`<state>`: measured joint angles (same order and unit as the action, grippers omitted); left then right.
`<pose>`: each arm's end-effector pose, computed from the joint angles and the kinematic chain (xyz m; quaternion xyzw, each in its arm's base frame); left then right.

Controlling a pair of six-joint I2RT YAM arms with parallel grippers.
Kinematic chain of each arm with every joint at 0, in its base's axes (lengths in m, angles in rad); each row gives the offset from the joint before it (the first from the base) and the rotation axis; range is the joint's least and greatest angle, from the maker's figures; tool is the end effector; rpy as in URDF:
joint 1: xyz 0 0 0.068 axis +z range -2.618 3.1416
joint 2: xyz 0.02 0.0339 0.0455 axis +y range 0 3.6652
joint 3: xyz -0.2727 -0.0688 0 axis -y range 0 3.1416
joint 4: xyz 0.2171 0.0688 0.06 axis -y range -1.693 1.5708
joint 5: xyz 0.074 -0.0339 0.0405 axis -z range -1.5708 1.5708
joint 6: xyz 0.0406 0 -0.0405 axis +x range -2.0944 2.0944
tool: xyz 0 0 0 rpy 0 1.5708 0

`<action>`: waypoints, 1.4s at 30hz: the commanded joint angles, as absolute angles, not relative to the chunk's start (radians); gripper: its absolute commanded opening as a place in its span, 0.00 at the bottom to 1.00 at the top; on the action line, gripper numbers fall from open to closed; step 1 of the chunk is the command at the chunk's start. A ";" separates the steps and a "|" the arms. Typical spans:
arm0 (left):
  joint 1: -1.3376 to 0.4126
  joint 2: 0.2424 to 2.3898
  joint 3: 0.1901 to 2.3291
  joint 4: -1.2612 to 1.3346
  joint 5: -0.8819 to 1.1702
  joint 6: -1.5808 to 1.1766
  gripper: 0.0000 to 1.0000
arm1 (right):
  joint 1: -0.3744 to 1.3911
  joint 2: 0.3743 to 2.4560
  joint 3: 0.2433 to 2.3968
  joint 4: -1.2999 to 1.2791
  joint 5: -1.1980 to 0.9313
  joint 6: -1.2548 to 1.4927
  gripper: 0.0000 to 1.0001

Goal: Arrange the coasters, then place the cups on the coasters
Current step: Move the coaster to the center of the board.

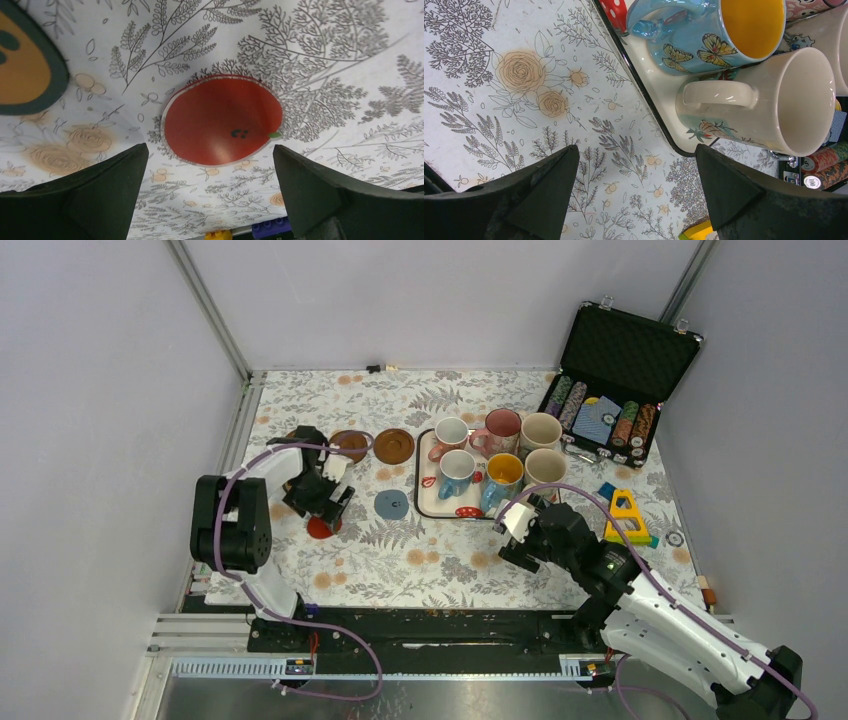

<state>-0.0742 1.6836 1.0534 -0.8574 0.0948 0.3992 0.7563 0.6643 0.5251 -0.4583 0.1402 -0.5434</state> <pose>0.2699 -0.0239 0.1910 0.2359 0.9697 -0.0400 0.0486 0.0934 0.0803 0.2467 -0.5074 0.7218 -0.0120 0.4705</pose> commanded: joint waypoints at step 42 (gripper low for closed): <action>-0.052 1.732 0.992 -0.833 0.210 0.449 0.99 | 0.746 0.679 0.527 -0.420 0.162 -0.536 0.94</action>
